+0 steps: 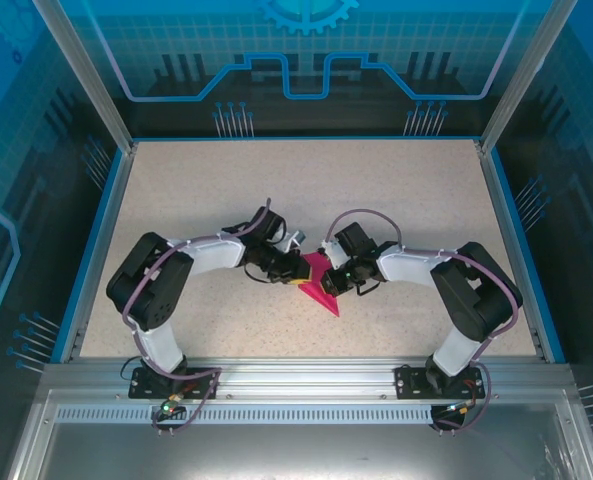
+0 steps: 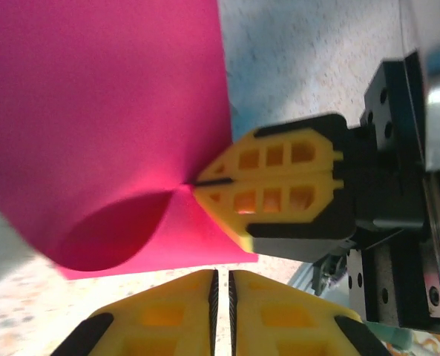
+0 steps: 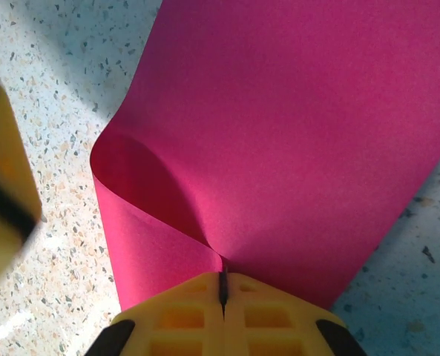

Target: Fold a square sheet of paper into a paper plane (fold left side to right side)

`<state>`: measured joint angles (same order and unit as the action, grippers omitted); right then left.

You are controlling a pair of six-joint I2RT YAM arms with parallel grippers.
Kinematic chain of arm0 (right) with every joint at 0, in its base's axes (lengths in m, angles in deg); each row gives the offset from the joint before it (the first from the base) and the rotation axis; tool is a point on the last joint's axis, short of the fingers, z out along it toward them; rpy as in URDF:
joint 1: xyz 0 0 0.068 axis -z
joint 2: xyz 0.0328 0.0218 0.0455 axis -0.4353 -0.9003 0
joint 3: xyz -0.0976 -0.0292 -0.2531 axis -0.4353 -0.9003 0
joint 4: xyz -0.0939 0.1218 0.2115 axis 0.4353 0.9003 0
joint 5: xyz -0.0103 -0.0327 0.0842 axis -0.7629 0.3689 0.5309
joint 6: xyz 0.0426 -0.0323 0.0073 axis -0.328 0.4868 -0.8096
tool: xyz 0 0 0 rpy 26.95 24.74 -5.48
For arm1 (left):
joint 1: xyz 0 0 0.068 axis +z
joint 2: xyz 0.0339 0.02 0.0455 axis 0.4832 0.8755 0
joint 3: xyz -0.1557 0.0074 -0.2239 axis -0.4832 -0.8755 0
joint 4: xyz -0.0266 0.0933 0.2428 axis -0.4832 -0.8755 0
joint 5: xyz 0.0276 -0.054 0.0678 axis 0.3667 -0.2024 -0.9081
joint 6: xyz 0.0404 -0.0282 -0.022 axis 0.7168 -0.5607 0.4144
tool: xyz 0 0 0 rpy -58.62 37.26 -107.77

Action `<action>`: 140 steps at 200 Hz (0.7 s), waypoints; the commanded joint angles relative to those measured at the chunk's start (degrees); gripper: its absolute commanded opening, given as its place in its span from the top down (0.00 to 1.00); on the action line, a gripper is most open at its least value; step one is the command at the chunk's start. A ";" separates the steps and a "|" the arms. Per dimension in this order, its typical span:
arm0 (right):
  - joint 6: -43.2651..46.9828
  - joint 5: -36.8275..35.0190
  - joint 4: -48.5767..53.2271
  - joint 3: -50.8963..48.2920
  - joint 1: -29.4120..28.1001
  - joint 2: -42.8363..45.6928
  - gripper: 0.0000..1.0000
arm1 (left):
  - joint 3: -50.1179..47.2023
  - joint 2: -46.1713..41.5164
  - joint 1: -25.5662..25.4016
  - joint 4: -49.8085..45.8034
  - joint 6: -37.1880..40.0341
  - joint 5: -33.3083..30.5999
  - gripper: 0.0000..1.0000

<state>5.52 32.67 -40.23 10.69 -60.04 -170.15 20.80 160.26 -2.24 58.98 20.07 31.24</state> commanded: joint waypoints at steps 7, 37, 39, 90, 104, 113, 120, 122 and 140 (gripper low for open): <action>-0.22 -2.15 4.88 -0.62 -0.96 -2.97 1.00 | -0.39 2.16 -1.59 7.02 -3.80 2.09 0.86; 0.03 -2.50 5.32 -0.33 -1.09 -3.16 1.00 | -0.18 4.80 -2.62 6.77 -3.73 1.07 0.86; 0.04 -2.53 5.28 -0.35 -1.09 -3.16 1.00 | -0.12 4.88 -2.62 6.81 -3.72 1.01 0.86; 0.31 -2.56 5.48 -0.20 -1.09 -3.42 1.00 | -0.01 6.87 -2.67 4.43 -2.54 -1.52 0.86; 0.38 -2.49 5.53 -0.10 -1.10 -3.51 1.00 | 0.07 7.38 -2.73 3.98 -2.06 -2.07 0.87; 0.47 -2.54 5.56 -0.13 -1.09 -3.48 1.00 | 0.08 7.75 -2.77 3.46 -1.81 -2.58 0.86; 0.49 -2.48 5.58 -0.16 -1.09 -3.55 1.00 | 0.08 8.10 -2.70 3.26 -1.55 -2.96 0.87; 0.47 -2.52 5.58 -0.09 -1.09 -3.59 1.00 | 0.08 8.17 -2.64 3.10 -1.46 -3.09 0.87; 0.57 -2.37 5.58 -0.05 -1.09 -3.68 1.00 | 0.08 8.72 -2.63 2.30 -1.00 -4.16 0.87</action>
<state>5.52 32.45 -38.96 11.48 -60.04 -170.68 20.84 165.00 -4.41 64.07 17.73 32.57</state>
